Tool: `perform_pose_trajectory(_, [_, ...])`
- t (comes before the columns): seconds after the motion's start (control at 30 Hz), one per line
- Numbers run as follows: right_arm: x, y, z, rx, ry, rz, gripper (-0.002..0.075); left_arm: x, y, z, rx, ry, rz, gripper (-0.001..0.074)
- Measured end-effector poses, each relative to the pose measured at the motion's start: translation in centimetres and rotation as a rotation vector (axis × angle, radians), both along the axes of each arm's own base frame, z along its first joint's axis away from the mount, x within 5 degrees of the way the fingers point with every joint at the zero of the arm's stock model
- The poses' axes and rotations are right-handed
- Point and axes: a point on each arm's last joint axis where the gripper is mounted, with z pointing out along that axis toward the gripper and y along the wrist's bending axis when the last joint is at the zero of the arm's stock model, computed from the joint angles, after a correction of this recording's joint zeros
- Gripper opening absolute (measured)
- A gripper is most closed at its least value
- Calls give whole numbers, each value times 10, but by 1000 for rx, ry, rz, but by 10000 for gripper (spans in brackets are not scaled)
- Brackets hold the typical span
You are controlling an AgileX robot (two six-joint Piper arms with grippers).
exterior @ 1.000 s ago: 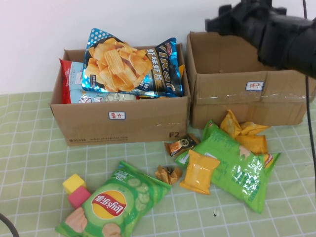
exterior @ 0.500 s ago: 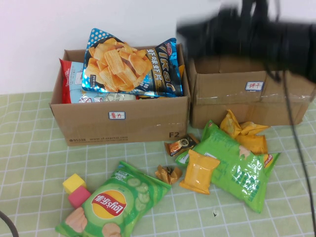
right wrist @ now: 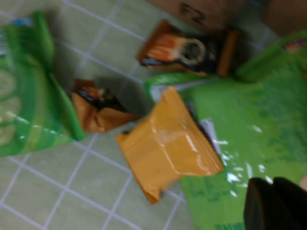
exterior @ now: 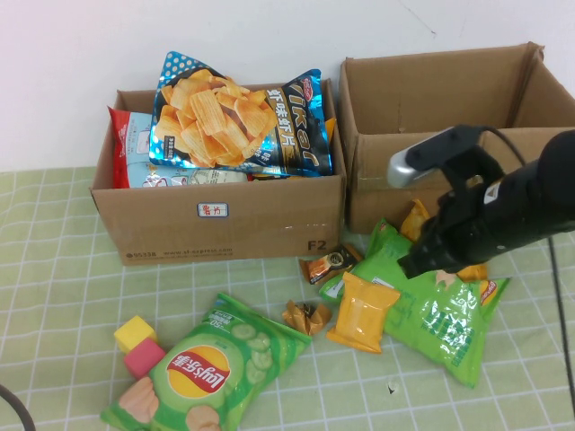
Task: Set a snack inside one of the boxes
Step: Pick up the biscuit
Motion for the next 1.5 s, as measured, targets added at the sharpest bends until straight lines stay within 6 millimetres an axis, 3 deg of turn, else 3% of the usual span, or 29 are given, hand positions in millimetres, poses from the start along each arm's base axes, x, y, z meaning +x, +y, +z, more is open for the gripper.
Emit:
perform_pose_trajectory(0.1, [0, -3, -1, -4, 26, -66, 57, 0, 0, -1, -10, 0, 1, -1])
perform_pose_trajectory(0.23, [1, 3, -6, 66, 69, -129, 213, 1, -1, -1, -25, -10, 4, -1])
perform_pose_trajectory(0.37, [2, 18, -23, 107, 123, -149, 389, 1, -1, -1, -25, -11, 5, -1])
perform_pose_trajectory(0.4, [2, 26, -35, 98, 143, -132, 440, 1, -1, -1, -25, -9, 4, -1])
perform_pose_trajectory(0.43, [2, 30, -41, 90, 144, -119, 453, 0, -1, -1, -26, -7, 4, -1])
perform_pose_trajectory(0.87, [15, 41, -95, 12, 120, -54, 476, -1, -2, -2, -42, 10, -1, -1])
perform_pose_trajectory(1.5, [12, 47, -114, 55, 254, -103, 480, -1, -3, -2, -40, 13, -6, -1])
